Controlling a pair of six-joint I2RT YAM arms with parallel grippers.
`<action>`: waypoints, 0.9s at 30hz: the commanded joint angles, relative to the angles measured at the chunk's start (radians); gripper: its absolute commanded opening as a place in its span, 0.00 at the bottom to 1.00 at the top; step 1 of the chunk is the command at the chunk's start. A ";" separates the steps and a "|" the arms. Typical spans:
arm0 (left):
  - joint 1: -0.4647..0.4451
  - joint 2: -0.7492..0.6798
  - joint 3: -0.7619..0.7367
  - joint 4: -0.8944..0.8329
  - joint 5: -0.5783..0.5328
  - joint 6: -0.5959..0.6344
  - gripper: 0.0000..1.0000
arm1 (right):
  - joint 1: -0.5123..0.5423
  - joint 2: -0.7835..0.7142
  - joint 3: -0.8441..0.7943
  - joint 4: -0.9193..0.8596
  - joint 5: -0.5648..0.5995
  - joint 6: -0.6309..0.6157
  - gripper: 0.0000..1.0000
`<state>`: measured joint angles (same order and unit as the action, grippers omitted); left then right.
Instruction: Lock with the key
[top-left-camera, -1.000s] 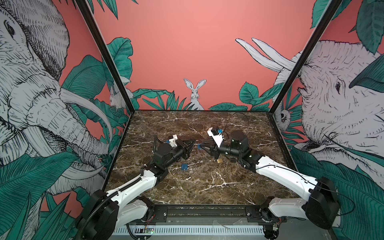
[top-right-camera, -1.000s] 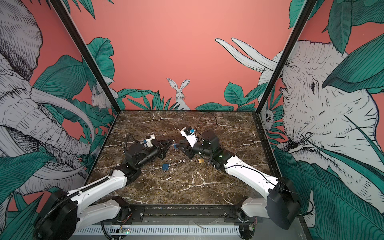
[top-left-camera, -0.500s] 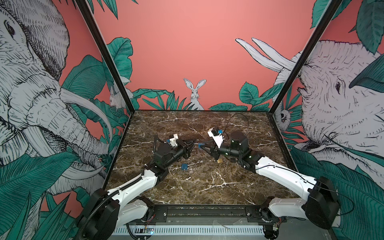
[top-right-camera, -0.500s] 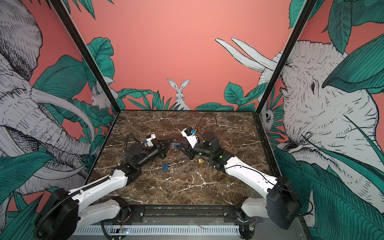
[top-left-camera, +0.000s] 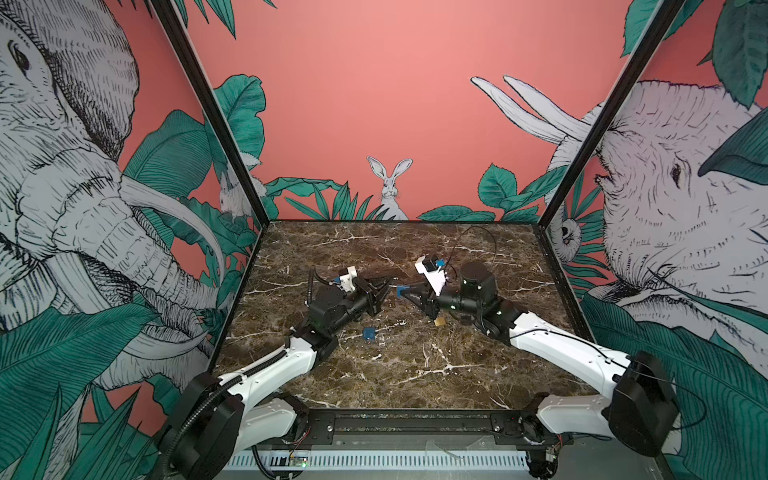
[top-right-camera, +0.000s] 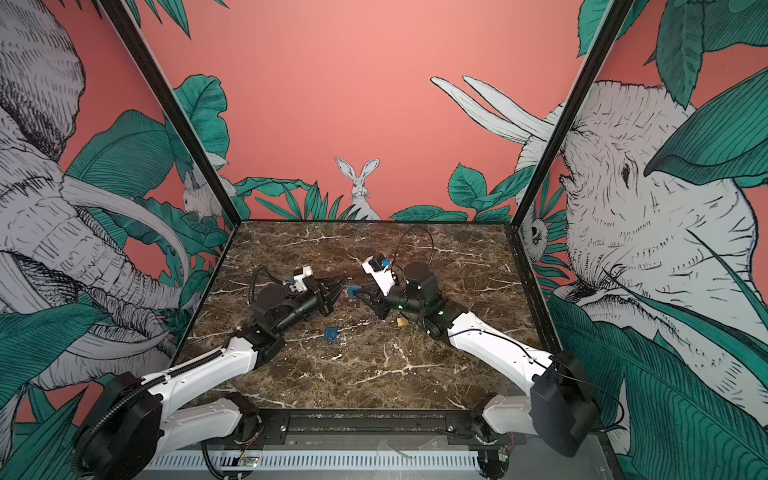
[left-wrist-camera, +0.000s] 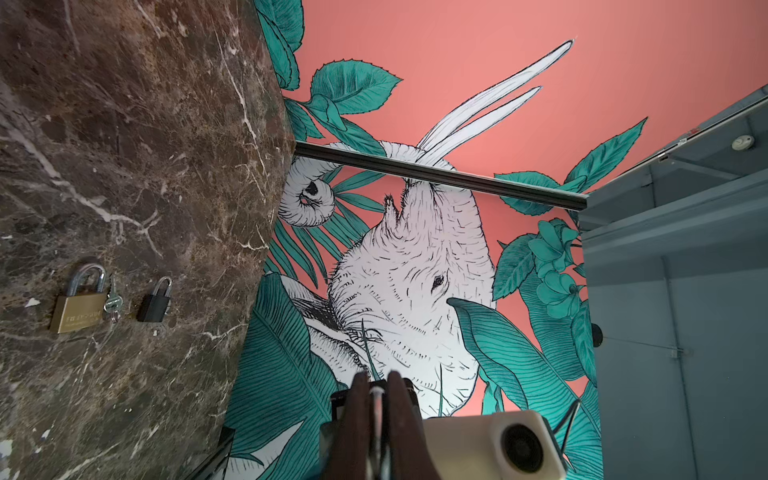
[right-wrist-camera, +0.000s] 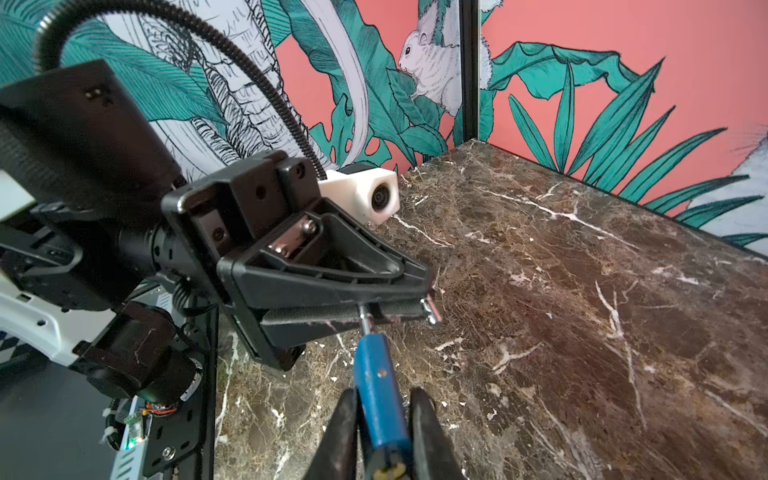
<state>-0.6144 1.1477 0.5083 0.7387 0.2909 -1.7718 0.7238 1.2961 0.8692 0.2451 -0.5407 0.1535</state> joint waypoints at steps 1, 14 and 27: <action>-0.004 0.000 0.037 0.078 0.019 0.005 0.00 | -0.003 0.000 -0.014 0.053 -0.008 0.015 0.00; 0.122 -0.064 0.243 -0.612 0.100 1.079 0.80 | -0.102 -0.156 -0.063 -0.145 0.159 0.172 0.00; 0.121 -0.053 0.080 -0.153 0.362 1.267 0.75 | -0.154 -0.230 -0.020 -0.309 -0.144 0.475 0.00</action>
<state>-0.4919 1.0790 0.6128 0.3607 0.4725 -0.5079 0.5896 1.0855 0.8597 -0.1589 -0.5392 0.4789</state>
